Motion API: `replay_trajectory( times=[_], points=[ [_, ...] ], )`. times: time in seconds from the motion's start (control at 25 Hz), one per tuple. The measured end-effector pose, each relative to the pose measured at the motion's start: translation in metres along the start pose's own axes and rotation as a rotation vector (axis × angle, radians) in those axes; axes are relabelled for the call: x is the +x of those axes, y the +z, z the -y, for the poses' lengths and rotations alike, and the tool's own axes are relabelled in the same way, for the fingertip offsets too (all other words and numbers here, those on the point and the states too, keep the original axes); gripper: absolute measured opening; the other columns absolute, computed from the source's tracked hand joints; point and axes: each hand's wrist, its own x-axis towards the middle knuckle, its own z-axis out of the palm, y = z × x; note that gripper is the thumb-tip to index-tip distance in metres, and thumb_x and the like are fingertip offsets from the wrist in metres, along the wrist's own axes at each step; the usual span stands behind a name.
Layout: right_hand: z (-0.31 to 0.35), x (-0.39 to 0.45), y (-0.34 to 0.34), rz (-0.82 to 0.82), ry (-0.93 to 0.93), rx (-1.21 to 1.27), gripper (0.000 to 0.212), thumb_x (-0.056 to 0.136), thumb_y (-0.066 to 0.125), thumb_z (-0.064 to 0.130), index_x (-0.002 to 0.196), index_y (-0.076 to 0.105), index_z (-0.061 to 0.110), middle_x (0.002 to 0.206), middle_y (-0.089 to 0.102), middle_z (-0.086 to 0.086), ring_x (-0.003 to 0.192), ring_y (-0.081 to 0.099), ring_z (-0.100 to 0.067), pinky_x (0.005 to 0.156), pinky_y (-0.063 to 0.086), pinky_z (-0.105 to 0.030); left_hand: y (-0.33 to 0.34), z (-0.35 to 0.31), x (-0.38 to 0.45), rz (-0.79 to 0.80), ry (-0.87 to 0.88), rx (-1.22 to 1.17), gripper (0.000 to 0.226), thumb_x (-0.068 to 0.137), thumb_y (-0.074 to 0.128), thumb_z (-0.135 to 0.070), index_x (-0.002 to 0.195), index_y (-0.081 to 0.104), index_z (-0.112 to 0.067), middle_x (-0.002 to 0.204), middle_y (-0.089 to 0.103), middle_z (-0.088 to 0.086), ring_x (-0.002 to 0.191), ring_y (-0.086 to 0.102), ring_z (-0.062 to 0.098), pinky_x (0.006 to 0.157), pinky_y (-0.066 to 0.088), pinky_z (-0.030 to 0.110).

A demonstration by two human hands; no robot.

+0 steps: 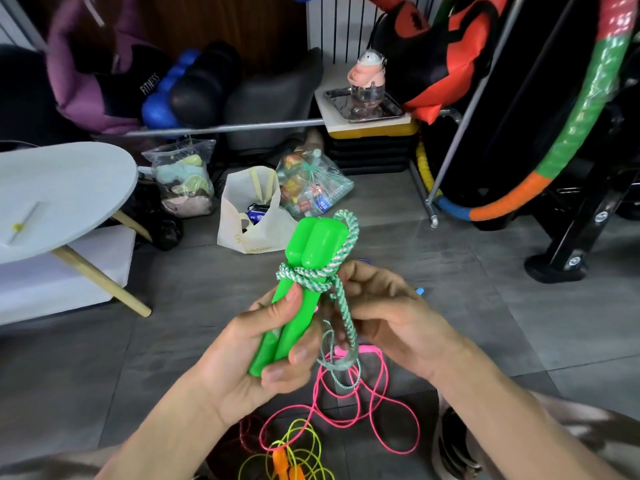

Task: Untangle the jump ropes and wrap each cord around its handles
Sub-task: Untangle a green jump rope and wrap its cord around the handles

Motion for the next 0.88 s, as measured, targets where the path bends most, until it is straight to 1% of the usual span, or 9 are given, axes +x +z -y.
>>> replay_trajectory(
  times=[0.12,0.24,0.36,0.4,0.44,0.52,0.6,0.68,0.88],
  points=[
    [-0.006,0.004,-0.004,-0.080,-0.057,-0.025,0.021,0.075,0.067,0.001,0.095,0.062,0.007,0.070,0.063,-0.003,0.054,0.058,-0.010,0.049,0.049,-0.021,0.000,0.000,0.001,0.046,-0.009,-0.012,0.019,0.090,0.068,-0.029,0.093,0.055,-0.015,0.058,0.052,0.009,0.035,0.043,0.008,0.036,0.027,0.014],
    [-0.014,0.008,-0.011,-0.241,-0.057,-0.268,0.019,0.079,0.066,-0.001,0.097,0.062,-0.005,0.072,0.061,-0.010,0.055,0.053,-0.009,0.050,0.044,-0.018,0.002,0.004,0.001,0.027,0.013,0.067,0.021,0.088,0.070,-0.027,0.098,0.058,-0.014,0.057,0.050,0.011,0.032,0.039,0.009,0.037,0.027,0.013],
    [-0.019,0.011,-0.013,-0.314,-0.114,-0.469,0.008,0.086,0.061,-0.003,0.086,0.068,0.001,0.076,0.062,-0.021,0.066,0.056,-0.024,0.063,0.047,-0.030,0.004,0.007,0.002,-0.058,0.033,0.140,0.026,0.080,0.078,-0.031,0.093,0.060,-0.016,0.055,0.046,0.011,0.031,0.034,0.009,0.037,0.027,0.013],
    [-0.018,0.011,-0.009,-0.311,-0.148,-0.457,0.007,0.085,0.067,0.009,0.088,0.069,0.003,0.081,0.066,-0.023,0.073,0.060,-0.029,0.071,0.048,-0.037,0.004,0.007,0.002,-0.091,0.042,0.144,0.028,0.078,0.080,-0.032,0.089,0.059,-0.016,0.054,0.045,0.011,0.030,0.032,0.009,0.037,0.027,0.012],
    [-0.017,0.009,-0.008,-0.318,-0.182,-0.427,0.021,0.080,0.074,0.026,0.090,0.072,0.008,0.086,0.068,-0.023,0.080,0.063,-0.029,0.079,0.049,-0.040,0.004,0.005,0.003,-0.125,0.049,0.141,0.031,0.075,0.081,-0.033,0.085,0.057,-0.017,0.054,0.044,0.010,0.030,0.031,0.009,0.037,0.028,0.012],
    [-0.014,0.002,-0.003,-0.282,-0.212,-0.391,0.031,0.073,0.076,0.049,0.084,0.075,0.020,0.079,0.071,-0.006,0.082,0.061,-0.013,0.081,0.047,-0.029,0.003,0.003,0.005,-0.178,0.050,0.141,0.036,0.071,0.084,-0.035,0.086,0.056,-0.018,0.054,0.043,0.010,0.030,0.030,0.009,0.037,0.027,0.011],
    [-0.012,-0.004,0.004,-0.211,-0.246,-0.537,0.016,0.084,0.068,0.038,0.080,0.070,0.022,0.075,0.065,0.012,0.075,0.056,-0.002,0.073,0.043,-0.017,0.003,0.002,0.005,-0.196,0.053,0.155,0.037,0.071,0.084,-0.036,0.090,0.057,-0.018,0.054,0.043,0.010,0.030,0.029,0.009,0.037,0.025,0.011],
    [-0.013,-0.004,0.005,-0.220,-0.299,-0.741,0.015,0.092,0.059,0.025,0.080,0.066,0.025,0.072,0.060,0.019,0.069,0.053,0.004,0.067,0.039,-0.012,0.001,0.001,0.005,-0.178,0.062,0.182,0.032,0.075,0.081,-0.036,0.092,0.060,-0.018,0.055,0.044,0.010,0.031,0.029,0.009,0.038,0.023,0.012],
    [-0.023,0.001,-0.005,-0.238,-0.308,-0.977,0.028,0.097,0.052,0.024,0.079,0.062,0.006,0.060,0.048,0.015,0.056,0.042,0.001,0.055,0.030,-0.017,-0.001,0.003,0.002,-0.174,0.060,0.256,0.033,0.078,0.078,-0.034,0.100,0.058,-0.019,0.056,0.044,0.011,0.033,0.028,0.008,0.040,0.014,0.017]
  ],
)
